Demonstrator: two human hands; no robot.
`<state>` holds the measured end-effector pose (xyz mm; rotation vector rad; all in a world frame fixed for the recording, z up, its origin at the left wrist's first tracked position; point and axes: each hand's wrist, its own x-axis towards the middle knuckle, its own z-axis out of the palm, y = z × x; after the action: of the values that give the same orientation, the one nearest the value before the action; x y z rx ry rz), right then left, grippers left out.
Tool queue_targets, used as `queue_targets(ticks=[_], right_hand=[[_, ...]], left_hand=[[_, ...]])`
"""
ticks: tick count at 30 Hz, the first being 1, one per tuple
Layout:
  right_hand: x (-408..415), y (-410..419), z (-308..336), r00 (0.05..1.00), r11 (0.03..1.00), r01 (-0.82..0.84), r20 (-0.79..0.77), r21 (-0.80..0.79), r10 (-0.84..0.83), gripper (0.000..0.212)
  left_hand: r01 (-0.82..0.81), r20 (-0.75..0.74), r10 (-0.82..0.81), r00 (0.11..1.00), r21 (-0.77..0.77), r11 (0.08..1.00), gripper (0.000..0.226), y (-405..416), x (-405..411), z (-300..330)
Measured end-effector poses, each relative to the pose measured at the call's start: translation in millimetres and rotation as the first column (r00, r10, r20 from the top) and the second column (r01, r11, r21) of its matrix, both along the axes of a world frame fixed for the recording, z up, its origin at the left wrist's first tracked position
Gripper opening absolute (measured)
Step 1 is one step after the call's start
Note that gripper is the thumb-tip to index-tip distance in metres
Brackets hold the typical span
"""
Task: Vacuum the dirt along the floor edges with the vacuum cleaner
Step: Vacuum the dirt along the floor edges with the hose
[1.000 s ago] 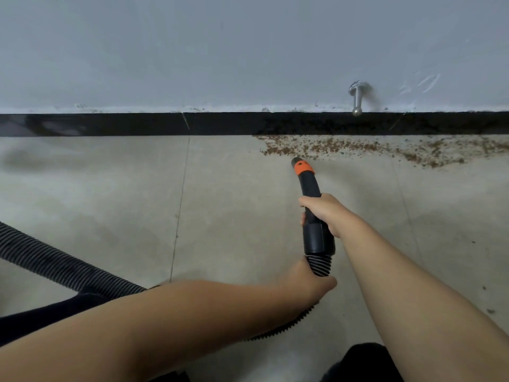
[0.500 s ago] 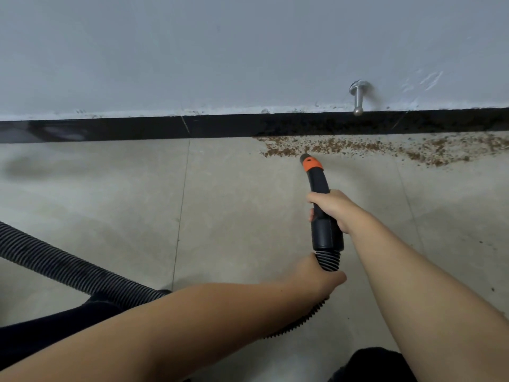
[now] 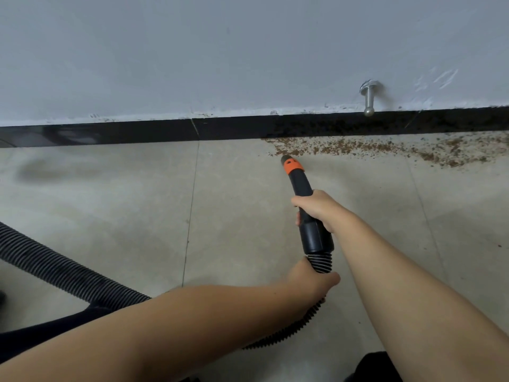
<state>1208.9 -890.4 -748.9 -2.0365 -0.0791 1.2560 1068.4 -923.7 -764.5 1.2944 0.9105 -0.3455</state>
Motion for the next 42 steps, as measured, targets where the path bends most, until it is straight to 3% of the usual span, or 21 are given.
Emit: queue_targets(ticks=[11, 16, 34, 38, 42], right_hand=[[49.2, -56.9, 10.6, 0.963, 0.96, 0.268, 0.02, -0.082, -0.267, 0.019], [65.7, -53.8, 13.7, 0.953, 0.949, 0.304, 0.029, -0.083, -0.302, 0.019], [2.2, 34.0, 0.1, 0.994, 0.994, -0.109, 0.019, -0.027, 0.11, 0.025], [-9.6, 47.4, -4.4, 0.992, 0.992, -0.126, 0.029, 0.006, 0.126, 0.02], [2.4, 40.2, -2.5, 0.997, 0.998, -0.069, 0.036, -0.003, 0.07, 0.02]], left_hand=[[0.25, 0.045, -0.248, 0.968, -0.069, 0.966, 0.021, -18.7, 43.9, 11.3], [0.244, 0.038, -0.242, 0.97, -0.059, 0.968, 0.019, -12.5, 59.5, 16.7], [-0.07, -0.02, 0.07, 0.997, 0.025, 0.997, 0.018, 17.2, 4.2, -0.8], [-0.116, -0.036, 0.118, 0.992, 0.051, 0.992, 0.019, 26.9, -3.9, -5.5], [-0.047, -0.03, 0.049, 0.998, 0.054, 0.997, 0.018, 29.6, 2.7, -4.4]])
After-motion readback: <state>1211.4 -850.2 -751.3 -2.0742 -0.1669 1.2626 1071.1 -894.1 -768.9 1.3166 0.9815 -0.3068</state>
